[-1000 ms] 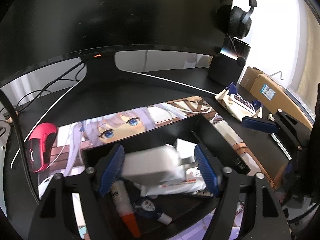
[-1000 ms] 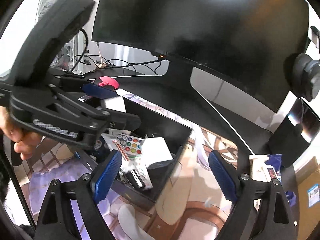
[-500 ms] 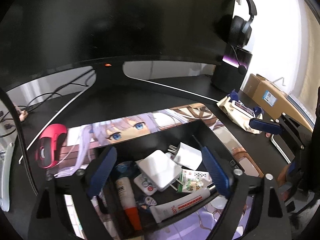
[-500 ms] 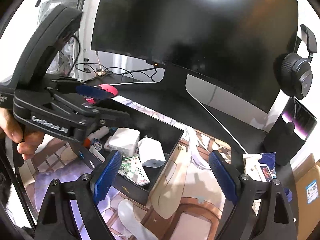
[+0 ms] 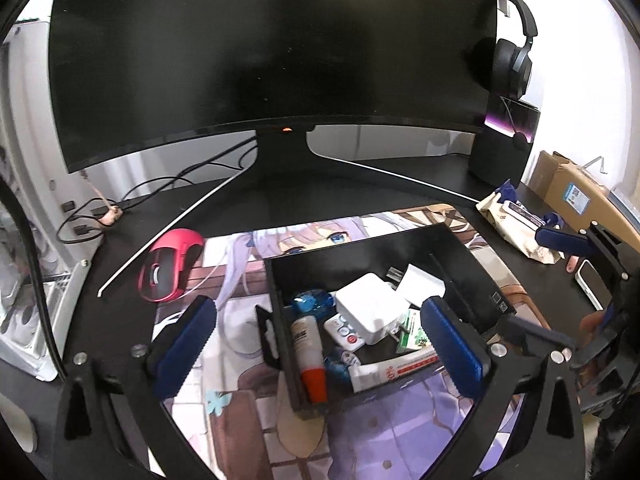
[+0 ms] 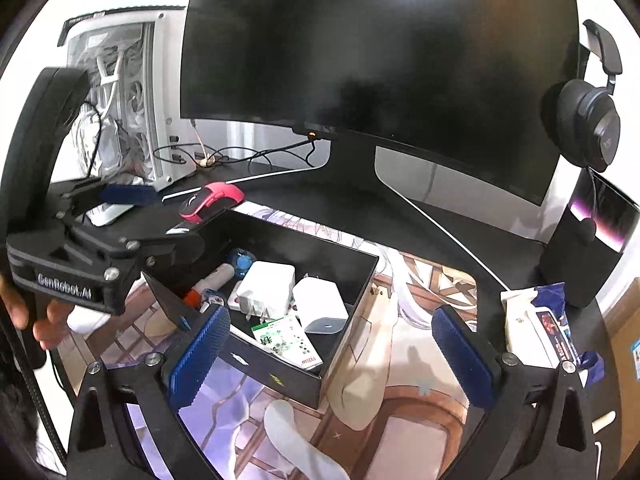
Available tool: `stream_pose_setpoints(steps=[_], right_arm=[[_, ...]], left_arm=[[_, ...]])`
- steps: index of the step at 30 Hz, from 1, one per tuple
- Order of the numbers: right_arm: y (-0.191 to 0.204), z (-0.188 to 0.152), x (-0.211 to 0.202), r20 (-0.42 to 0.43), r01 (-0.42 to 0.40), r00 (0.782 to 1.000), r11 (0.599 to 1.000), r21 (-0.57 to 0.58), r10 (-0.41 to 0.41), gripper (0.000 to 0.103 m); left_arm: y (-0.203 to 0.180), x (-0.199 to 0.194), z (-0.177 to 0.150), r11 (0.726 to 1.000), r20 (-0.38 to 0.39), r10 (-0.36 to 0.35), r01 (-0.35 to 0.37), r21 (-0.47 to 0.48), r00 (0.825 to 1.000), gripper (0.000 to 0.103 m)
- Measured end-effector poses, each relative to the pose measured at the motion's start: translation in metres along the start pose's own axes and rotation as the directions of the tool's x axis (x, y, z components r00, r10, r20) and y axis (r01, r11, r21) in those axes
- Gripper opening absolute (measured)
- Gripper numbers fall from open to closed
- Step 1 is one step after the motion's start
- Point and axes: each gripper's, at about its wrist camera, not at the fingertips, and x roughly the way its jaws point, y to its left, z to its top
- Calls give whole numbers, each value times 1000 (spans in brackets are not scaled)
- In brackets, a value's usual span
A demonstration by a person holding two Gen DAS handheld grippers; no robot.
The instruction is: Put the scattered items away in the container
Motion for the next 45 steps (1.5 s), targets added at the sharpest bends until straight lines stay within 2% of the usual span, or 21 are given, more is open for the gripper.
stream_pose_setpoints(steps=[11, 18, 25, 28, 34, 36, 41, 45], right_arm=[[2, -1, -9, 8, 9, 1000, 999, 40, -10, 103], [-1, -5, -22, 44, 25, 999, 993, 112, -31, 103], [-3, -15, -34, 53, 57, 997, 989, 137, -64, 103], [-2, -21, -40, 53, 72, 995, 987, 145, -81, 103], [1, -34, -53, 50, 89, 994, 982, 166, -98, 103], [1, -37, -57, 53, 94, 993, 981, 170, -105, 103], [1, -42, -68, 58, 95, 993, 980, 172, -107, 103], [3, -49, -75, 70, 93, 992, 980, 174, -107, 103]], left_arm=[[-6, -13, -16, 999, -1, 38, -38, 11, 999, 103], [3, -27, -33, 994, 25, 60, -57, -91, 998, 103], [3, -33, -57, 990, 20, 108, -106, -96, 994, 103], [6, -35, -66, 985, 15, 116, -113, -133, 993, 103], [9, -46, -70, 960, 7, 209, -204, -193, 978, 103], [8, -55, -72, 954, 30, 233, -223, -201, 972, 103], [-3, -69, -82, 953, 65, 272, -260, -154, 960, 103], [-10, -72, -87, 959, 51, 258, -250, -132, 965, 103]])
